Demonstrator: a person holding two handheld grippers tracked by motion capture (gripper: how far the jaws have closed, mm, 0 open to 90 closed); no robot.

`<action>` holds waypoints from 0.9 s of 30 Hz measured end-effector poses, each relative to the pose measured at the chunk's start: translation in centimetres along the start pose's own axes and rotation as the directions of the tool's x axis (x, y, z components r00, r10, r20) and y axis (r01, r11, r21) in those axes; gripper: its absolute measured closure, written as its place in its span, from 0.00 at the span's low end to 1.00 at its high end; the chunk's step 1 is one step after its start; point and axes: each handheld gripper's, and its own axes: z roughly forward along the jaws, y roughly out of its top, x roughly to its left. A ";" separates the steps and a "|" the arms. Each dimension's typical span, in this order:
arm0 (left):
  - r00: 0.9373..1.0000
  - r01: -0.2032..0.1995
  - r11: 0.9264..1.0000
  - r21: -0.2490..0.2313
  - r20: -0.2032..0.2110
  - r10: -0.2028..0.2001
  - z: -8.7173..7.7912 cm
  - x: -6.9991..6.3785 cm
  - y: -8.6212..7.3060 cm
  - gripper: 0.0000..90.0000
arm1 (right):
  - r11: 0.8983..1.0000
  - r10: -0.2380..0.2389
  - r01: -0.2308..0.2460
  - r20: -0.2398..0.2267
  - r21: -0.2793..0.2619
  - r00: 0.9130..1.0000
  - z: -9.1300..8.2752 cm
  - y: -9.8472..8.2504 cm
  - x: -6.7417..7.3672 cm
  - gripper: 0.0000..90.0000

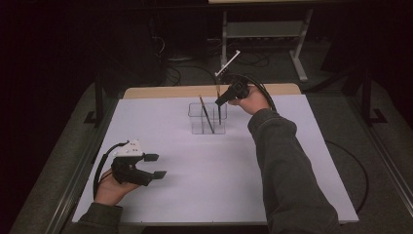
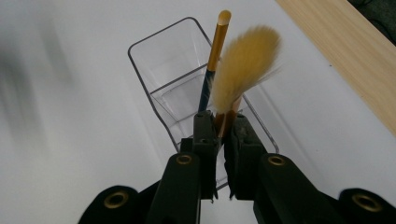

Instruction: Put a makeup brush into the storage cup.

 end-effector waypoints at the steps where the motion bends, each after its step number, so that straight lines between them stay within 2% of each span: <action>1: 1.000 0.002 1.000 -0.001 0.000 -0.002 0.0 0.0 0.0 0.34 | 1.000 -0.001 0.001 -0.001 0.000 1.000 0.1 -0.1 0.0 0.91; 8: 1.000 0.000 1.000 -0.002 0.005 0.000 0.1 -0.1 0.0 0.34 | 1.000 0.013 -0.013 -0.005 0.007 1.000 0.4 -0.6 0.1 0.91; 13: 1.000 0.010 1.000 -0.007 0.009 -0.010 0.2 -0.2 0.0 0.34 | 1.000 0.006 -0.006 -0.004 0.014 1.000 0.6 -0.9 0.0 0.91; 15: 1.000 0.011 1.000 -0.007 0.008 -0.011 0.2 -0.2 0.0 0.34 | 1.000 0.016 -0.016 0.009 0.016 1.000 0.6 -0.9 0.0 0.85; 21: 1.000 0.008 1.000 -0.006 0.009 -0.008 0.2 -0.2 0.0 0.34 | 0.999 0.034 -0.034 0.015 -0.006 0.999 0.3 -1.2 0.0 0.79; 22: 1.000 -0.018 1.000 -0.002 0.005 0.018 0.1 0.0 0.1 0.34 | 0.999 0.038 -0.038 0.018 -0.011 0.999 0.2 -1.3 0.0 0.79; 24: 1.000 0.000 1.000 -0.008 0.008 0.000 0.2 -0.2 0.1 0.34 | 0.999 0.038 -0.038 0.015 -0.022 0.999 0.1 -1.6 0.1 0.77; 27: 1.000 0.002 1.000 -0.006 0.008 -0.002 0.2 -0.2 0.1 0.33 | 0.998 0.052 -0.052 0.006 -0.031 0.999 0.1 -2.2 0.0 0.75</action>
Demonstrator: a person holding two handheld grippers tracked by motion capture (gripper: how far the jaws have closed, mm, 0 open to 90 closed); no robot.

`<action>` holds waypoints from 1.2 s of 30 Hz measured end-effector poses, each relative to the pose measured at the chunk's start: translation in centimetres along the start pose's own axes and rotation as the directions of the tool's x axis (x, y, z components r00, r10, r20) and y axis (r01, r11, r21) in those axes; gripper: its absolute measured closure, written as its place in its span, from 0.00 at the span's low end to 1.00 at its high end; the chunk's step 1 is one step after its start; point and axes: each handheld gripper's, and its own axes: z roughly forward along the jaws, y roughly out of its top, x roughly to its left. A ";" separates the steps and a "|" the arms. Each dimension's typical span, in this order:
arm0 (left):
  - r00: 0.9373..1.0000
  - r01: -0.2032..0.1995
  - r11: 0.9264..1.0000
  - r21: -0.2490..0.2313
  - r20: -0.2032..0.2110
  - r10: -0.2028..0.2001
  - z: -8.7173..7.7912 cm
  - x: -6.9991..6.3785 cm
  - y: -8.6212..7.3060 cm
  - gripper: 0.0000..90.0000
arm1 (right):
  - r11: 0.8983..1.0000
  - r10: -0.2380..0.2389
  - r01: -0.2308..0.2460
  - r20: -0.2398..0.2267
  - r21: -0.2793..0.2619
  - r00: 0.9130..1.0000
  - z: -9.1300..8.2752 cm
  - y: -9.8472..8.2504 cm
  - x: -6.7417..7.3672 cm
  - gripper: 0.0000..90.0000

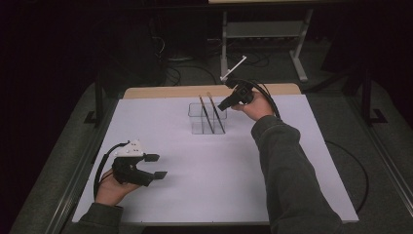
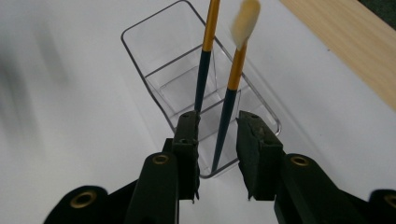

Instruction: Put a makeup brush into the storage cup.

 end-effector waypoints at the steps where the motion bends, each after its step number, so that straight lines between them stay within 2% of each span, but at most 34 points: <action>1: 1.000 0.001 1.000 0.000 0.000 -0.001 0.0 0.0 0.0 0.33 | 1.000 0.004 -0.004 -0.002 -0.005 1.000 0.0 -0.2 0.0 0.75; 9: 1.000 0.006 1.000 0.007 -0.003 -0.006 0.1 0.1 -0.1 0.33 | 0.998 0.007 -0.007 -0.008 -0.059 1.000 -0.9 -1.6 0.0 0.72; 10: 1.000 -0.006 1.000 0.007 -0.003 0.006 0.1 0.3 -0.1 0.33 | 0.998 0.022 -0.023 -0.021 -0.064 1.000 -1.1 -1.8 0.2 0.72; 12: 1.000 0.015 1.000 -0.006 0.002 -0.015 0.2 0.2 -0.1 0.32 | 0.997 0.006 -0.007 -0.015 -0.070 1.000 -1.4 -2.1 0.3 0.70; 13: 1.000 0.006 1.000 0.000 0.002 -0.006 0.2 0.2 -0.1 0.32 | 0.997 0.003 -0.004 -0.013 -0.075 1.000 -1.5 -2.4 0.3 0.70; 14: 1.000 0.003 1.000 0.000 0.002 -0.003 0.2 0.2 -0.1 0.32 | 0.996 0.020 -0.021 -0.020 -0.082 1.000 -1.6 -2.6 0.5 0.69; 21: 1.000 0.002 1.000 0.007 -0.004 -0.002 0.1 0.1 -0.1 0.31 | 0.993 0.032 -0.033 -0.015 -0.112 0.999 -2.4 -4.0 0.8 0.64; 22: 1.000 0.014 1.000 -0.004 0.000 -0.014 0.1 0.1 -0.1 0.31 | 0.992 0.034 -0.035 -0.010 -0.122 0.999 -2.7 -4.4 0.9 0.63; 23: 1.000 0.002 1.000 0.006 0.002 -0.002 0.0 0.2 -0.1 0.31 | 0.991 0.030 -0.031 -0.012 -0.129 0.999 -2.8 -4.6 0.9 0.62; 25: 1.000 -0.002 1.000 0.009 0.002 0.002 0.1 0.2 -0.1 0.31 | 0.991 0.024 -0.025 -0.003 -0.129 1.000 -2.8 -4.9 0.9 0.62; 26: 1.000 0.006 1.000 0.002 0.007 -0.006 0.2 0.1 -0.1 0.31 | 0.991 0.037 -0.039 -0.011 -0.132 0.999 -2.9 -5.2 0.9 0.60; 33: 1.000 0.014 1.000 0.007 0.007 -0.014 0.3 0.2 -0.2 0.30 | 0.989 0.055 -0.055 -0.004 -0.135 0.998 -3.2 -6.5 1.2 0.56; 36: 1.000 0.018 1.000 0.005 0.011 -0.018 0.3 0.3 -0.2 0.29 | 0.986 0.053 -0.054 -0.010 -0.155 0.999 -3.2 -6.8 1.1 0.55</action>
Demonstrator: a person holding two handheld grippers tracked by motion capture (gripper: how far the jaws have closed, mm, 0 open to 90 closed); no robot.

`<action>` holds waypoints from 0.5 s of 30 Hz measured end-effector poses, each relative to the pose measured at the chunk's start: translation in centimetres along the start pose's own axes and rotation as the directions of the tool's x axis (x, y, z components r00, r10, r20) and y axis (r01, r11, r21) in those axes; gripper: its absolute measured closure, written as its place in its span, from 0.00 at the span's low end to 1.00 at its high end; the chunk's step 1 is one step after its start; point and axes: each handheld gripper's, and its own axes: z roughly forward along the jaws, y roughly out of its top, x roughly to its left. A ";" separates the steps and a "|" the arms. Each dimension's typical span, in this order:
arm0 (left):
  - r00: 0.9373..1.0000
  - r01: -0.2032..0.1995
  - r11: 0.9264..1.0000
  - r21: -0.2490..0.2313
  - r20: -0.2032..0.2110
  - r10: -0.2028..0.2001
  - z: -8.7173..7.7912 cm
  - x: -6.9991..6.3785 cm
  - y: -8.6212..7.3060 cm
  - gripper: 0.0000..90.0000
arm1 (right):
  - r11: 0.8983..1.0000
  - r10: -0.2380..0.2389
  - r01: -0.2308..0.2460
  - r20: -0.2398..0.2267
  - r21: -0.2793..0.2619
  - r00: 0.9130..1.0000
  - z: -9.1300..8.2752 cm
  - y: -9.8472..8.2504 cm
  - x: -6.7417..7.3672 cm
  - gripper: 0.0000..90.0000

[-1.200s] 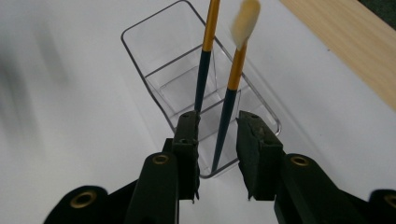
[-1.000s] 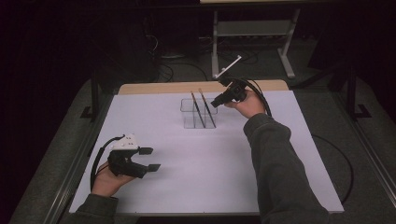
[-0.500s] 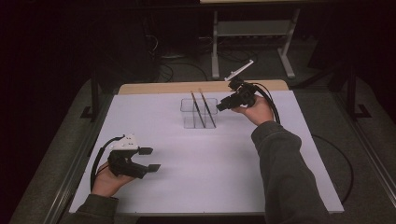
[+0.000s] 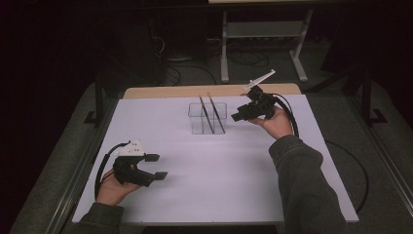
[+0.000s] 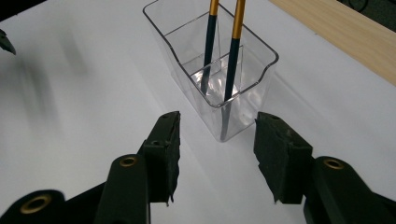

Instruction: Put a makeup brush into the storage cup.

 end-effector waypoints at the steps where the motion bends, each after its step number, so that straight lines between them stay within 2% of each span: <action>1: 1.000 0.002 1.000 -0.001 0.001 -0.002 0.0 0.0 0.0 0.28 | 1.000 0.006 -0.006 0.006 -0.003 1.000 -0.1 -0.3 0.0 0.54; 6: 1.000 -0.003 1.000 -0.008 0.002 0.003 -0.1 0.1 0.0 0.28 | 1.000 0.011 -0.011 0.012 -0.008 1.000 -0.4 -0.9 0.3 0.50; 11: 1.000 0.000 1.000 -0.005 -0.001 0.000 -0.1 0.1 0.0 0.28 | 1.000 -0.003 0.003 0.016 -0.021 1.000 -0.9 -1.8 0.6 0.49; 15: 1.000 0.001 1.000 -0.003 -0.014 -0.001 -0.1 0.0 0.0 0.27 | 0.999 0.000 0.001 0.017 -0.033 1.000 -1.2 -2.4 0.6 0.49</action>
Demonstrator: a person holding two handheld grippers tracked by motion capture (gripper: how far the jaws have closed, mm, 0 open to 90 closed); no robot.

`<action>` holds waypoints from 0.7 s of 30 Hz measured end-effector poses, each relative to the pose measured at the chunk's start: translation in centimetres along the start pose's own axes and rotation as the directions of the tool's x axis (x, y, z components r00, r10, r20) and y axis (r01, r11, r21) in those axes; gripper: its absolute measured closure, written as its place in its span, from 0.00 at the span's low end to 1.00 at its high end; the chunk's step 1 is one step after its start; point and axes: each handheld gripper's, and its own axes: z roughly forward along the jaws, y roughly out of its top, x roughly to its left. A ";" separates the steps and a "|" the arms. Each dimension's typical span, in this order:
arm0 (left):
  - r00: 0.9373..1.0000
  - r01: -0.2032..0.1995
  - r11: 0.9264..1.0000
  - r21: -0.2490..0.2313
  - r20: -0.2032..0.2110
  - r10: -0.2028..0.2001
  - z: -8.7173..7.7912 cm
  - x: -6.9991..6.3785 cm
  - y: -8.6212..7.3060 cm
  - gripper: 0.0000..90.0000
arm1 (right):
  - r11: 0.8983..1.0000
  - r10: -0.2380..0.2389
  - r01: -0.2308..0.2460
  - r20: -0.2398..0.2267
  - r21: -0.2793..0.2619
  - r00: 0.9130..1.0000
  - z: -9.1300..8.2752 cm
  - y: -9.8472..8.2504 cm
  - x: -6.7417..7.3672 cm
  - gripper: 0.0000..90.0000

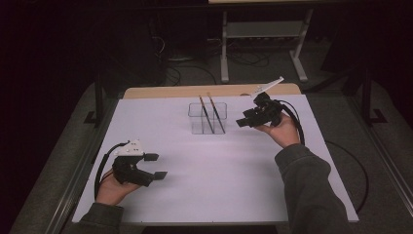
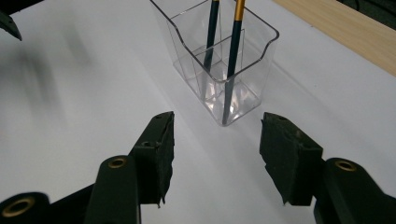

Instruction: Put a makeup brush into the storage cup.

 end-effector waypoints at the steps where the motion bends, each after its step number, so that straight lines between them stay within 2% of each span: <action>1: 1.000 0.002 1.000 0.000 0.000 -0.002 0.0 0.0 0.0 0.27 | 1.000 0.015 -0.015 0.000 -0.002 1.000 -0.1 -0.5 0.0 0.48; 8: 1.000 0.007 1.000 -0.003 -0.001 -0.007 0.1 0.0 0.0 0.27 | 1.000 0.024 -0.024 0.002 -0.015 1.000 -0.5 -2.3 -0.2 0.47; 18: 1.000 0.014 1.000 -0.009 -0.009 -0.014 0.1 0.1 0.0 0.25 | 0.999 0.041 -0.041 0.005 -0.026 0.999 -1.3 -3.8 0.1 0.45; 21: 1.000 0.016 1.000 -0.005 -0.010 -0.016 0.2 0.1 -0.1 0.25 | 0.999 0.030 -0.029 0.009 -0.036 1.000 -1.5 -4.1 0.2 0.44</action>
